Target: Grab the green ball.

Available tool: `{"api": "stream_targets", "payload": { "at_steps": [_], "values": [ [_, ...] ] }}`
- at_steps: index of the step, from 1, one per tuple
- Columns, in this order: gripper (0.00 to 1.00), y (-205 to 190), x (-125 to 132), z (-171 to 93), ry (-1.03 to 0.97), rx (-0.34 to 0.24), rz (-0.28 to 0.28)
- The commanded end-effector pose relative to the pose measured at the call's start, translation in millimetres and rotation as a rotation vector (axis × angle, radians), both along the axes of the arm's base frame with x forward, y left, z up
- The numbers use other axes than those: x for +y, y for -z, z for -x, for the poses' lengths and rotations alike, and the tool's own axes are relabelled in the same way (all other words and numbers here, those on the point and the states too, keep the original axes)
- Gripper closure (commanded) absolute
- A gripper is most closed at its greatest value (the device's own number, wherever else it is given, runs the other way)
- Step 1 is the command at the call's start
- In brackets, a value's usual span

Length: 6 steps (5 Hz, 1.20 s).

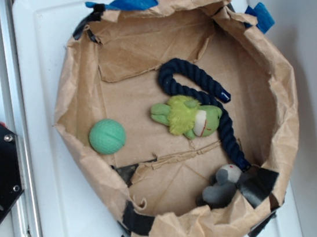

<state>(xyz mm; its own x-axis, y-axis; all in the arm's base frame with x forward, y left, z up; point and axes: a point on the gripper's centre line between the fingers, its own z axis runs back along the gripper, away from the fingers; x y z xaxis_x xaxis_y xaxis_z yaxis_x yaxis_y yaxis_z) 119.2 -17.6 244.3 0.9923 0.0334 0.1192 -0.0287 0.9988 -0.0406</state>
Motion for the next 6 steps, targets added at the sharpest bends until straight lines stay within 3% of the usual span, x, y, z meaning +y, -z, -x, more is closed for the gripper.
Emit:
{"api": "stream_targets", "payload": {
  "at_steps": [1,3,4,5,6],
  "values": [
    [0.0,0.0,0.0,0.0,0.0,0.0,0.0],
    [0.0,25.7,-2.1,-54.9,0.023,-0.041,-0.068],
    [0.0,33.4,1.3,-75.4,0.017,-0.031,-0.064],
    [0.0,54.2,14.2,-94.8,0.015,-0.04,-0.122],
    [0.0,74.5,19.4,-96.9,0.065,-0.009,-0.13]
  ]
}}
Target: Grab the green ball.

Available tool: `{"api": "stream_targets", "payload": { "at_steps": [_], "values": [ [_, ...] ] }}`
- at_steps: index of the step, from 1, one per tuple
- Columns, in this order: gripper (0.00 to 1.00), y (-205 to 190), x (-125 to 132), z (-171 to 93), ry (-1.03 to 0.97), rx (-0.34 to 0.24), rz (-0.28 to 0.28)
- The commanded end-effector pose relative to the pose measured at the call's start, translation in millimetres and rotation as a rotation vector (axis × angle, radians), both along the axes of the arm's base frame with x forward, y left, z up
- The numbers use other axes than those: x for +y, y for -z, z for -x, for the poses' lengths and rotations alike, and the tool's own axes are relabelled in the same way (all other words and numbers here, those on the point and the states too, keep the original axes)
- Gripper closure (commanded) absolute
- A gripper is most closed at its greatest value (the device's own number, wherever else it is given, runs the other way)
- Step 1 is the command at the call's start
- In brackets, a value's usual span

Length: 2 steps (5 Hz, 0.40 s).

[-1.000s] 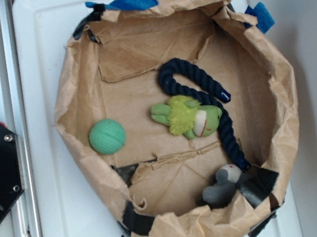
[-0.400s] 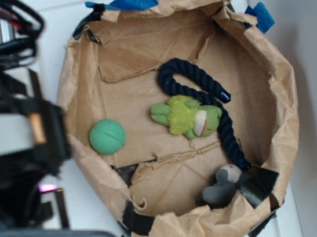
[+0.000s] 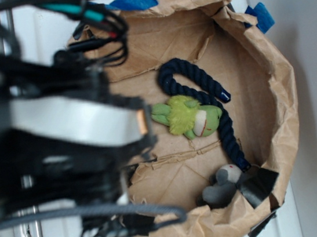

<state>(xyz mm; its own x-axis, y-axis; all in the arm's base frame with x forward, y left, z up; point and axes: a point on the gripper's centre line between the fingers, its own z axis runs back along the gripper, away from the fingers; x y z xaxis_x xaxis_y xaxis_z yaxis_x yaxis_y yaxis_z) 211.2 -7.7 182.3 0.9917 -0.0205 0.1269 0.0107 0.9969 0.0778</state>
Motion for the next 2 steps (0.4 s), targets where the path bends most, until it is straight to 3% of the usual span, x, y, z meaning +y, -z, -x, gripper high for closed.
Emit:
{"api": "stream_targets", "payload": {
  "at_steps": [1,2],
  "values": [
    [0.0,32.0,16.9,-9.3,0.046,0.084,0.084],
    [0.0,47.8,21.2,-11.7,0.047,0.114,0.092]
  ]
}}
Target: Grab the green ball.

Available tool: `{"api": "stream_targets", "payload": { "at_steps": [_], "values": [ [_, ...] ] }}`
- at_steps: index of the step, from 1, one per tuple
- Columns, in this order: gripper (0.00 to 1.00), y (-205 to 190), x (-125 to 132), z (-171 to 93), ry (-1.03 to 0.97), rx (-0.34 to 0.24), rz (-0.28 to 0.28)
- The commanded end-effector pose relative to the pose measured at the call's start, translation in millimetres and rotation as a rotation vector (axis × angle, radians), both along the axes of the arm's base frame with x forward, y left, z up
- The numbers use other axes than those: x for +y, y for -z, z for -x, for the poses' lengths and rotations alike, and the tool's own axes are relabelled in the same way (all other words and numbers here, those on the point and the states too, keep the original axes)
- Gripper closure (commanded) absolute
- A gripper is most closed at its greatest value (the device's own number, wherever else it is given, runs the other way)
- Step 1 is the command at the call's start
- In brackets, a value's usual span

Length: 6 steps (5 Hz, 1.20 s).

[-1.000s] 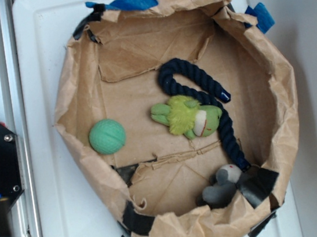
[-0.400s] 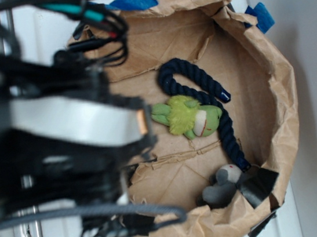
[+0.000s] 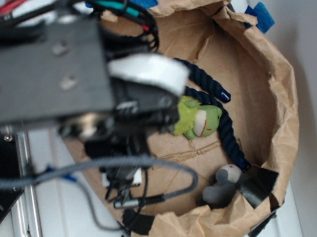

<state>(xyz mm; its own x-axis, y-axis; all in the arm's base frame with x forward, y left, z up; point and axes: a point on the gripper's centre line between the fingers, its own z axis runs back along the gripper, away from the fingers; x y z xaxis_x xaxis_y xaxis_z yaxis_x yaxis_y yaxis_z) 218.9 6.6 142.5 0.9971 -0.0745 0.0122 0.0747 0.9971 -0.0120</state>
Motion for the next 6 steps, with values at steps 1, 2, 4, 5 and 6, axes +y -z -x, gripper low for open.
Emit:
{"api": "stream_targets", "payload": {
  "at_steps": [1,2,4,5,6],
  "values": [
    [0.0,28.1,8.8,-1.8,-0.006,0.037,-0.002],
    [0.0,43.9,10.0,-0.6,-0.003,0.053,-0.005],
    [0.0,61.5,10.4,-3.0,-0.014,0.065,0.022],
    [0.0,69.4,6.8,-0.8,-0.029,0.083,0.043],
    [0.0,80.8,-4.0,10.8,-0.031,0.123,0.066]
  ]
}}
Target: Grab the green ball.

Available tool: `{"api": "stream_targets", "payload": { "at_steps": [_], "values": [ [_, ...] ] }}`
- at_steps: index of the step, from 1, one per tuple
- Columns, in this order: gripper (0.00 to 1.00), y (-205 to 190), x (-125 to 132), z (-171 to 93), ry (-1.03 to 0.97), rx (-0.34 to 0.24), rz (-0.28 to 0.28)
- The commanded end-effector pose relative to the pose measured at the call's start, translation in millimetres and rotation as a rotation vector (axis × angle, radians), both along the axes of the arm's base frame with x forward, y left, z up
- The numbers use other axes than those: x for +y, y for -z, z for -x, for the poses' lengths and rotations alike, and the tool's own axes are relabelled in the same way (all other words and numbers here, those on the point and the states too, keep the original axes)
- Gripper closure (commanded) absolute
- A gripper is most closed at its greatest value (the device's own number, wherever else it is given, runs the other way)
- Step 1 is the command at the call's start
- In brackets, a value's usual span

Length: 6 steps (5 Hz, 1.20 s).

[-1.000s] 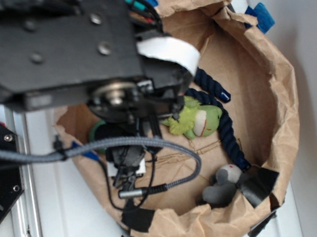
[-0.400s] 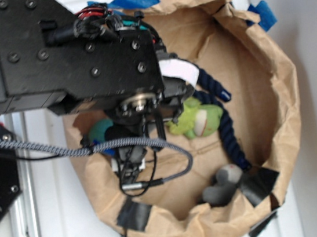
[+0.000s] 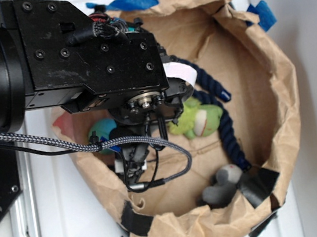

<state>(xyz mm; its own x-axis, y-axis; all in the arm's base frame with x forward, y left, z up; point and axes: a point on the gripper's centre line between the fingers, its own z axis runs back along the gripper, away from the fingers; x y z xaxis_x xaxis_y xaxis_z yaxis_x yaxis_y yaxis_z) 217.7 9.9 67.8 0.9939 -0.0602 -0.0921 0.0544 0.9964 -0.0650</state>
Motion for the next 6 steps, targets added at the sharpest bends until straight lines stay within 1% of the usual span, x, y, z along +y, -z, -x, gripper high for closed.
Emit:
{"api": "stream_targets", "payload": {
  "at_steps": [1,3,4,5,6],
  "values": [
    [0.0,12.9,-10.4,14.9,-0.006,0.026,0.013],
    [0.0,24.8,-10.0,13.3,-0.008,0.025,-0.004],
    [0.0,31.8,-10.9,12.3,0.005,0.018,-0.027],
    [0.0,39.2,-16.3,15.5,0.046,-0.013,-0.104],
    [0.04,39.9,-18.0,15.5,0.063,-0.018,-0.124]
  ]
}}
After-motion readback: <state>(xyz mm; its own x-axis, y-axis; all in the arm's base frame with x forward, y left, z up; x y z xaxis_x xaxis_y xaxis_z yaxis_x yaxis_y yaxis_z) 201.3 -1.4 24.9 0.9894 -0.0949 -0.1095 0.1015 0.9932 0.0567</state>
